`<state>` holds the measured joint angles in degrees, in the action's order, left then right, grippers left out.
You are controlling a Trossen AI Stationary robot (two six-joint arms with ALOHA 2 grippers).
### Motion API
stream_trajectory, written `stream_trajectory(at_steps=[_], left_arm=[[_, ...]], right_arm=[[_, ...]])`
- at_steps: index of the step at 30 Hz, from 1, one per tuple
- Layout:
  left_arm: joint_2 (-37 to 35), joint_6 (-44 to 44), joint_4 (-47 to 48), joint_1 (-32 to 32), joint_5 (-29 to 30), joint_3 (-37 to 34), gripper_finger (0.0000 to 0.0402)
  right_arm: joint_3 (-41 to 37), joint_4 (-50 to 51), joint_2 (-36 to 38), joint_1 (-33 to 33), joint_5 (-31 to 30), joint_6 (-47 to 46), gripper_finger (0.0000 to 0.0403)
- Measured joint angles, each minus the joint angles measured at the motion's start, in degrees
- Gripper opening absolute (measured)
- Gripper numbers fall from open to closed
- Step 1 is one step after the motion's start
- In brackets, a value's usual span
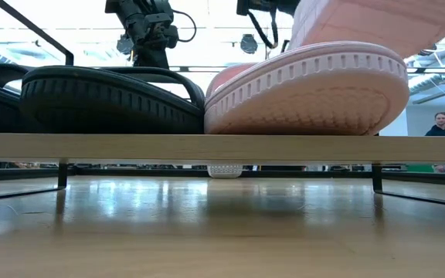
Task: Pick and place slides into the shelf
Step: Put the left pink slipper on the shelf
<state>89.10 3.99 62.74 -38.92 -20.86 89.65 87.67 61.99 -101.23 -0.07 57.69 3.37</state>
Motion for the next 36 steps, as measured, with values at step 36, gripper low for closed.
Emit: stream_trajectory(at_steps=[36], left_arm=[[0.0,0.46,0.15,0.0,-0.01,0.0,0.0104]], right_arm=[[-10.88,-15.31,0.0,3.95,4.06,-8.8,0.0]])
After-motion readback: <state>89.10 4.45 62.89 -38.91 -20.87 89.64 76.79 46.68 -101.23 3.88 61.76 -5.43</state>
